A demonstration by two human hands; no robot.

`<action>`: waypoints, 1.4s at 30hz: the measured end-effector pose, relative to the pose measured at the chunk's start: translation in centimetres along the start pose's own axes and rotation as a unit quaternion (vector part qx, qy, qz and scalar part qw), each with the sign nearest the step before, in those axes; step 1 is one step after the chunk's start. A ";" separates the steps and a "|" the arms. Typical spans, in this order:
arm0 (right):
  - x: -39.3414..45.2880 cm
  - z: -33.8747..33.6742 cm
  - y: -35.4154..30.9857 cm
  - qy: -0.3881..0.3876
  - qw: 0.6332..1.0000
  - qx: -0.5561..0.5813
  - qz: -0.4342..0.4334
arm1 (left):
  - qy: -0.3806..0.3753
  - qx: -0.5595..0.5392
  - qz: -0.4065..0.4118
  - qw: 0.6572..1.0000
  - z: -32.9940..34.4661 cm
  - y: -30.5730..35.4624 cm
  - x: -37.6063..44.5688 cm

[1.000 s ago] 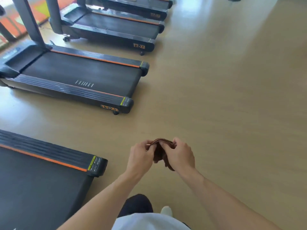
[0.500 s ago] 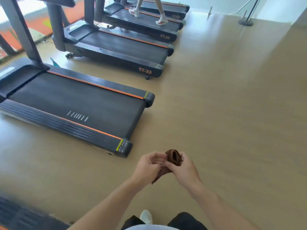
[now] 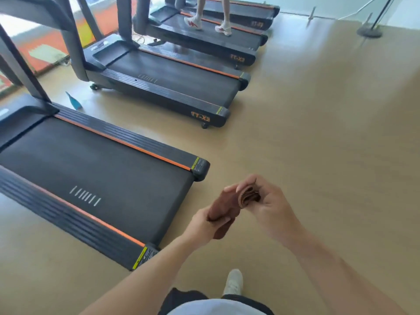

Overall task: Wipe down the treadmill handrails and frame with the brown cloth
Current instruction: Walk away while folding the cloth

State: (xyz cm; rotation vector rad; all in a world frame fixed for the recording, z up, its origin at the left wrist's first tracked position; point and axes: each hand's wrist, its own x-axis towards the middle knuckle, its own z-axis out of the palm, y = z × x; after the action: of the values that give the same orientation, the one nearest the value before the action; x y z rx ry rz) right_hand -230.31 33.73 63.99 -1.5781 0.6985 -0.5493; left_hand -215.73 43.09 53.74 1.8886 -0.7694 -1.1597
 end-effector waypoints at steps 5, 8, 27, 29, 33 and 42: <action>14.2 -5.3 -2.3 -0.003 0.996 0.080 -0.034 | 0.030 -0.071 -0.045 0.996 -1.1 5.5 9.6; 23.1 -7.1 -1.2 0.009 0.991 0.136 -0.002 | 0.015 -0.122 -0.058 0.991 -3.0 6.7 15.8; 76.5 -10.7 4.7 0.002 0.954 0.203 0.221 | 0.232 -0.559 -0.138 0.784 -21.9 14.7 57.3; 81.9 -9.7 6.3 -0.017 0.950 0.174 0.258 | 0.278 -0.593 -0.151 0.740 -23.6 15.3 60.9; 92.6 -7.2 9.0 -0.071 0.937 0.134 0.314 | 0.350 -0.615 -0.171 0.686 -26.8 16.9 67.5; 110.0 1.1 8.0 -0.244 0.896 -0.037 0.369 | 0.513 -0.552 -0.225 0.618 -34.2 21.1 76.1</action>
State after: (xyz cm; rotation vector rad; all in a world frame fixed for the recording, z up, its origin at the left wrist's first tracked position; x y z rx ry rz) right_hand -153.31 -44.09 50.76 -1.3050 0.8560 0.4311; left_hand -156.03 -18.56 47.79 1.2162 0.9580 -0.3440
